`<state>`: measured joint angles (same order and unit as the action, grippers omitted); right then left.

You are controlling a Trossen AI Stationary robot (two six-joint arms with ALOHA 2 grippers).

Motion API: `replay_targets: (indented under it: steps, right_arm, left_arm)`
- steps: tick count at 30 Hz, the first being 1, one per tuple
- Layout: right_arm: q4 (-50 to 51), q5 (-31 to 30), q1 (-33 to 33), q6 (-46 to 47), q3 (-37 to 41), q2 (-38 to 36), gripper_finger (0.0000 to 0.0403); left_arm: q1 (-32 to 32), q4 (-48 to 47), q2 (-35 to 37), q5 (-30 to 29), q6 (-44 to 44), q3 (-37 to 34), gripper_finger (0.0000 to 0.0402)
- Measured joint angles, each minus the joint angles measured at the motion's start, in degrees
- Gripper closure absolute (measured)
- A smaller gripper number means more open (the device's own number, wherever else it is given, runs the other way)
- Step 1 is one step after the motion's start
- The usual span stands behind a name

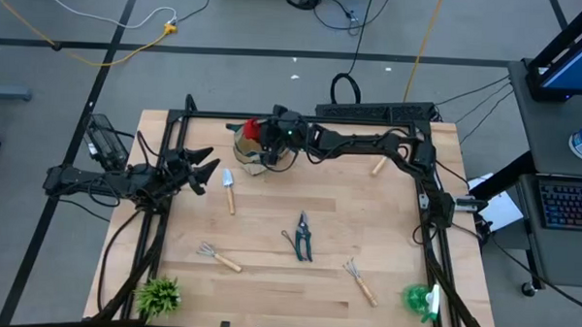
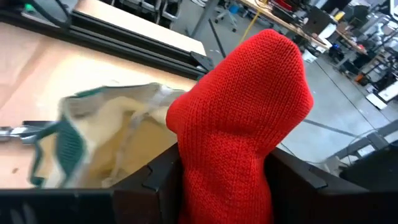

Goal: Pick & Place Garden tools in Gardening bag
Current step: Put the gloves into the gardening bag

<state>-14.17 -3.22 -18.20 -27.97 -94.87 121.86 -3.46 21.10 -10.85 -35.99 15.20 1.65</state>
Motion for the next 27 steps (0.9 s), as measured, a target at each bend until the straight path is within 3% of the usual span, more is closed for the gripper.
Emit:
replay_targets:
  steps: [27]
  right_arm:
    - [1.6,-2.2,1.8,-10.6,0.0,-0.3,0.0225]
  left_arm:
    - [0.0,0.0,0.0,0.0,0.0,0.0,0.0107]
